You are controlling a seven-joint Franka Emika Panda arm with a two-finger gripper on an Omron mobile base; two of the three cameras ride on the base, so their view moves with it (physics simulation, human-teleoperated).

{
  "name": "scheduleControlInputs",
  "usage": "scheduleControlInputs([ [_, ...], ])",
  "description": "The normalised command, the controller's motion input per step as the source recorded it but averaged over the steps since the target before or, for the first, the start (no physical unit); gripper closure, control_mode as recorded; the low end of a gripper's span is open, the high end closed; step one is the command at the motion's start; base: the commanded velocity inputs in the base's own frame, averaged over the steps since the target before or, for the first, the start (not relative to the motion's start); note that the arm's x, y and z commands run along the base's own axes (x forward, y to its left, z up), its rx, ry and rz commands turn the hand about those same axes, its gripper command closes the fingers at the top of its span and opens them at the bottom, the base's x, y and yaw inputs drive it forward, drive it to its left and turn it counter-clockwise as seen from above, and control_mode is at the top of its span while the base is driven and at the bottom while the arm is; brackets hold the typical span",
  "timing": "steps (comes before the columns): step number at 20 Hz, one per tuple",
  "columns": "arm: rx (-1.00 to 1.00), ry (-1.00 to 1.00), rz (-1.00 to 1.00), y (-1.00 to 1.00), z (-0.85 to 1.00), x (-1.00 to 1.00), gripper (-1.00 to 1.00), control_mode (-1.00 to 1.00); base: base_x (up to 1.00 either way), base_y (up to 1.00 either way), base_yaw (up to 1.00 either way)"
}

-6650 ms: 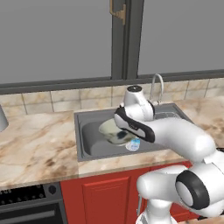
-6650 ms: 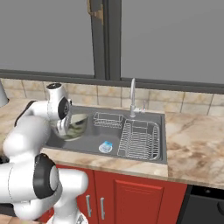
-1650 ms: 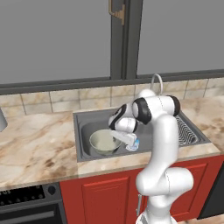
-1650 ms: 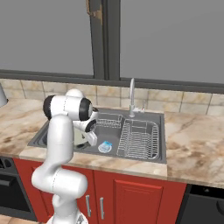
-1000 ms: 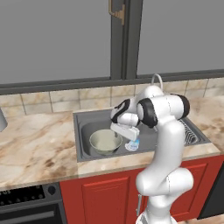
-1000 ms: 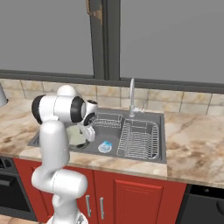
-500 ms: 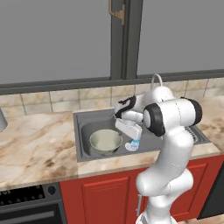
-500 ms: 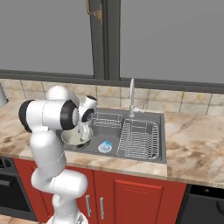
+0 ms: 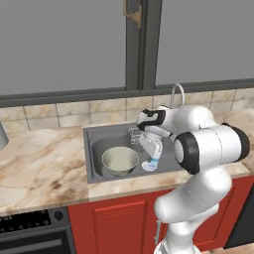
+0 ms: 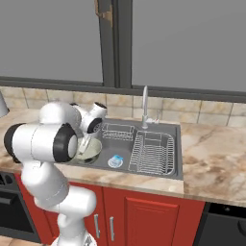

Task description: Pick the jug and bowl and place them in the sink. Then turn on the water.

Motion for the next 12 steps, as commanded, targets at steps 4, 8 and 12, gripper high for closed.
scheduleControlInputs([
  [4,0.00,0.15,-0.48,0.00,0.37,-0.44,-1.00,-1.00,0.00,0.00,0.00],
  [8,0.00,0.16,-0.53,0.00,0.40,-0.37,-1.00,-1.00,0.00,0.00,0.00],
  [12,-0.01,0.20,-0.55,0.03,0.44,-0.26,-1.00,-1.00,0.00,0.00,0.00],
])
